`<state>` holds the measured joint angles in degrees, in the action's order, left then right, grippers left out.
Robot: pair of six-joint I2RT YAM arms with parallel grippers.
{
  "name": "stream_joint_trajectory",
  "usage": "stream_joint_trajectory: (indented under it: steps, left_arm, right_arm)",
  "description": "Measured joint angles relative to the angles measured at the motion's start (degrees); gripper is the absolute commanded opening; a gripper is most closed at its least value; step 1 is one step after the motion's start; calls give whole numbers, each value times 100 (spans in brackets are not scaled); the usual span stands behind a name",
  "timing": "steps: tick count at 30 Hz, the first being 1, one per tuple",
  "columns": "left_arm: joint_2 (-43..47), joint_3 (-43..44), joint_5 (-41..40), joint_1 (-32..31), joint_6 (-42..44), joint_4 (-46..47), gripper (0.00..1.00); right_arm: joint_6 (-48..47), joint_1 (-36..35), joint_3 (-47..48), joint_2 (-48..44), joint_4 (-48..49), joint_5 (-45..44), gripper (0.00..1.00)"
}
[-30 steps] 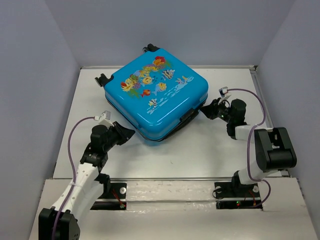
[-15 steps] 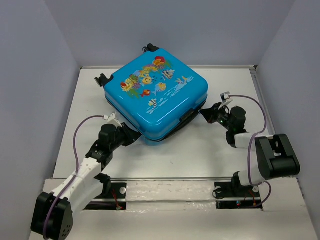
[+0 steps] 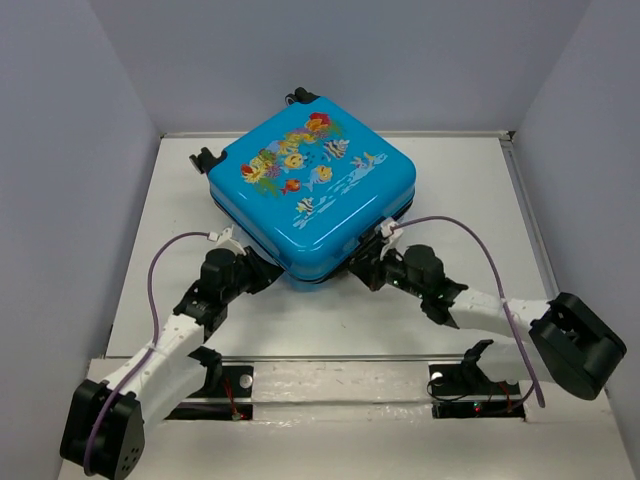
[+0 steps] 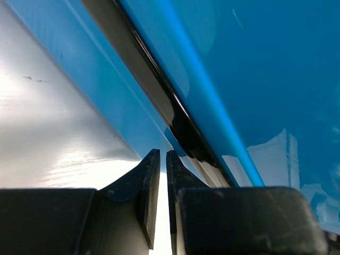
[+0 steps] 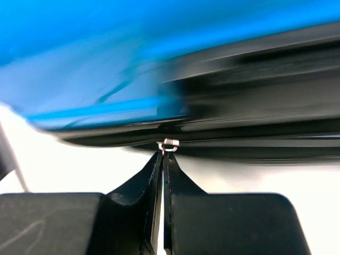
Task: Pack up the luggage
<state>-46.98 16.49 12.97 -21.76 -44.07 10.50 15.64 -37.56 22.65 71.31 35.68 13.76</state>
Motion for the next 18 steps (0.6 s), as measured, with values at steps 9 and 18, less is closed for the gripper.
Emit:
stream_joint_trajectory:
  steps: [9, 18]
  left_arm:
    - [-282, 11, -72, -151, -33, 74, 21]
    - [-772, 229, -203, -219, 208, -236, 21]
  right_arm:
    - [129, -3056, 1019, 1226, -87, -2404, 7]
    - [81, -3565, 2616, 2476, -710, -3635, 7]
